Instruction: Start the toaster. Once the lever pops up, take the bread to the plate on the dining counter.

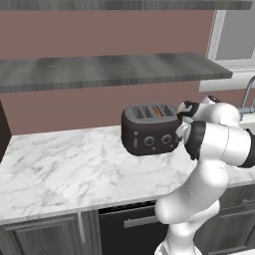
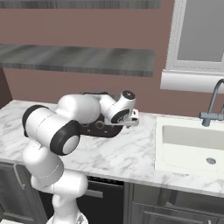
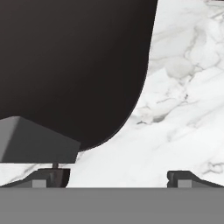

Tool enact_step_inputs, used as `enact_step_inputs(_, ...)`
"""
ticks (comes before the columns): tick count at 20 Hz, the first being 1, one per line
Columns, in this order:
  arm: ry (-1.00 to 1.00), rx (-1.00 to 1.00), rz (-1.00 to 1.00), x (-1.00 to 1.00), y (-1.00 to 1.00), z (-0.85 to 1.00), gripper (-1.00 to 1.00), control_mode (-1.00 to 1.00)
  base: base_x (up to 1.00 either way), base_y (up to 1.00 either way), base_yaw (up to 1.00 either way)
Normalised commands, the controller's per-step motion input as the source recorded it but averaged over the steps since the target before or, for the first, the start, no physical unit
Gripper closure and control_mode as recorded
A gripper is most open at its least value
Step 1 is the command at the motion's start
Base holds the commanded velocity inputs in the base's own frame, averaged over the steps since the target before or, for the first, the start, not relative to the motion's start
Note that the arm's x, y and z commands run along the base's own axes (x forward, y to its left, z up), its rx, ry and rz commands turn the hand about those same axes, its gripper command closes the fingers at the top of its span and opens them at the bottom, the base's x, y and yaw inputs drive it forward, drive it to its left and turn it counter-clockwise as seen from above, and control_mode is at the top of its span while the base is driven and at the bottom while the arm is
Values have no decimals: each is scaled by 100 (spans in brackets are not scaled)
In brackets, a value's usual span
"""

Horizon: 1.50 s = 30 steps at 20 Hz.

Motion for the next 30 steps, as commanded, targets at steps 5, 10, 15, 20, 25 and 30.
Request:
enact_step_inputs(5, 0, 0, 0, 0, 0, -8, -100, -100, 0, 0, 0)
enact_step_inputs(10, 0, 0, 0, 0, 0, -3, -100, -100, 0, 0, 0)
enact_step_inputs(15, 0, 0, 0, 0, 0, -3, -100, -100, 0, 0, 0)
enact_step_inputs(20, 0, 0, 0, 0, 0, -1, -100, -100, 0, 0, 0)
enact_step_inputs(25, 0, 0, 0, 0, 0, 0, -100, -100, 0, 0, 0)
enact_step_inputs(30, -1, 0, 0, 0, 0, 6, -100, -100, 0, 0, 0)
